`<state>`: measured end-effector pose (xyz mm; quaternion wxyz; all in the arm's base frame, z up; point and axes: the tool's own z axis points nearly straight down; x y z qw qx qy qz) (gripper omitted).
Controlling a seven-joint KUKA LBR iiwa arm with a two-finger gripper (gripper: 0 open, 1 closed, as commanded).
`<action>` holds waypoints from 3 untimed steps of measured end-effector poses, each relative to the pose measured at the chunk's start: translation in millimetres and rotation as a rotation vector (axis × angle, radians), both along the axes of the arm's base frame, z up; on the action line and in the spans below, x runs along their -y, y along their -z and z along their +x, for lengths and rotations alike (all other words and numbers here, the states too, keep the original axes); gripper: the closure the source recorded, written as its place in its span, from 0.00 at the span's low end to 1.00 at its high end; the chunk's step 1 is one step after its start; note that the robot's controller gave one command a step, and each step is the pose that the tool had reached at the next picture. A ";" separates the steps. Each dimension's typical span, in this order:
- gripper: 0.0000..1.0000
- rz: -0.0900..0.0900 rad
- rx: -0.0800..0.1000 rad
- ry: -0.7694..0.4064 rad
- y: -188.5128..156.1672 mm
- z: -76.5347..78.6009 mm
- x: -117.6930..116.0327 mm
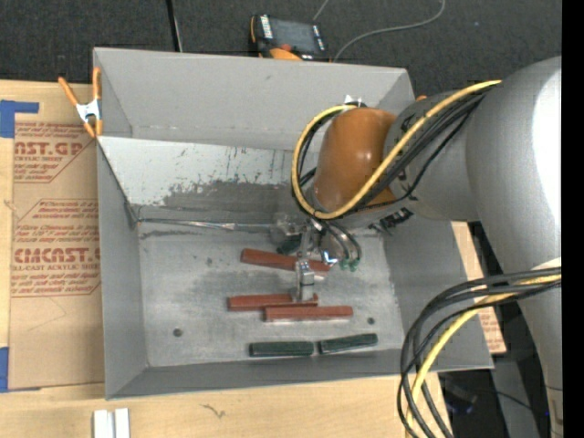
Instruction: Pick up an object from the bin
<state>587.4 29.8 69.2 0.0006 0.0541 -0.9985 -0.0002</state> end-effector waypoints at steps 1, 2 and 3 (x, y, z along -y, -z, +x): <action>1.00 0.000 0.002 0.001 -0.6 0.4 0.2; 1.00 0.001 0.010 0.003 -81.0 -10.9 -15.5; 1.00 0.000 0.007 -0.402 -129.6 -19.7 -27.3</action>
Offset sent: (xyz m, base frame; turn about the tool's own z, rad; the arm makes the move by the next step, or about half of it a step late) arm 0.0000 0.0000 0.0000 0.0000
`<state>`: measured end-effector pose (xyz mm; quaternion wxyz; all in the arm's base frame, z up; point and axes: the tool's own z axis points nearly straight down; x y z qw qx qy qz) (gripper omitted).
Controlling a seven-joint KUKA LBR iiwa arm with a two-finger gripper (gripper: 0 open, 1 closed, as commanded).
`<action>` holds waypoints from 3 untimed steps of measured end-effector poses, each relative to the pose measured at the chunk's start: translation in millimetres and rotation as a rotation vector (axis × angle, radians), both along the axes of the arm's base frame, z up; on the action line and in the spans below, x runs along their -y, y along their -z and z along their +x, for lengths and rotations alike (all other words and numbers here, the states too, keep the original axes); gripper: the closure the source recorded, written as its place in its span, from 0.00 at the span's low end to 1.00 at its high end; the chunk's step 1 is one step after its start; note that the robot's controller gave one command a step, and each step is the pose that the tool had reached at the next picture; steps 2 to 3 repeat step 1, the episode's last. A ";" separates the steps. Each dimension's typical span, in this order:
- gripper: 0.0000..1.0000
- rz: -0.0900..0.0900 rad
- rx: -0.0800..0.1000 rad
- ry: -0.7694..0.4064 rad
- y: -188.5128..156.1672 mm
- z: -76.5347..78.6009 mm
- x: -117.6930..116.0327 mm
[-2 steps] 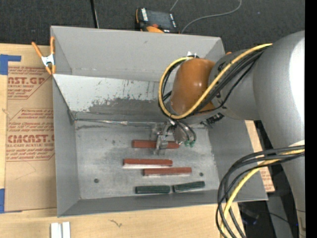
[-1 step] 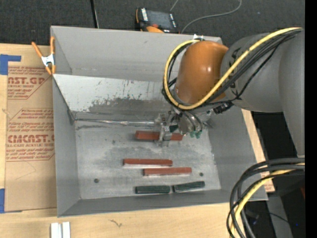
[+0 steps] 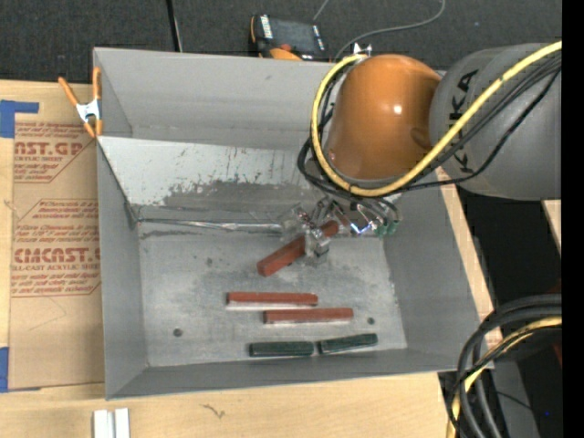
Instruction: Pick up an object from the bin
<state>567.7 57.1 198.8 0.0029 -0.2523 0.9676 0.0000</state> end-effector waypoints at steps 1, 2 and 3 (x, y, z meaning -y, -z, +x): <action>1.00 -0.004 0.001 -0.512 -57.8 -8.0 37.4; 1.00 -0.004 0.001 -0.512 -57.8 -8.0 37.4; 1.00 -0.004 0.001 -0.512 -57.8 -8.0 37.4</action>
Offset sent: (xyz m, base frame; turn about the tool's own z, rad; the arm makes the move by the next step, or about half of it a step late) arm -0.0092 -0.0371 0.0566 -0.5138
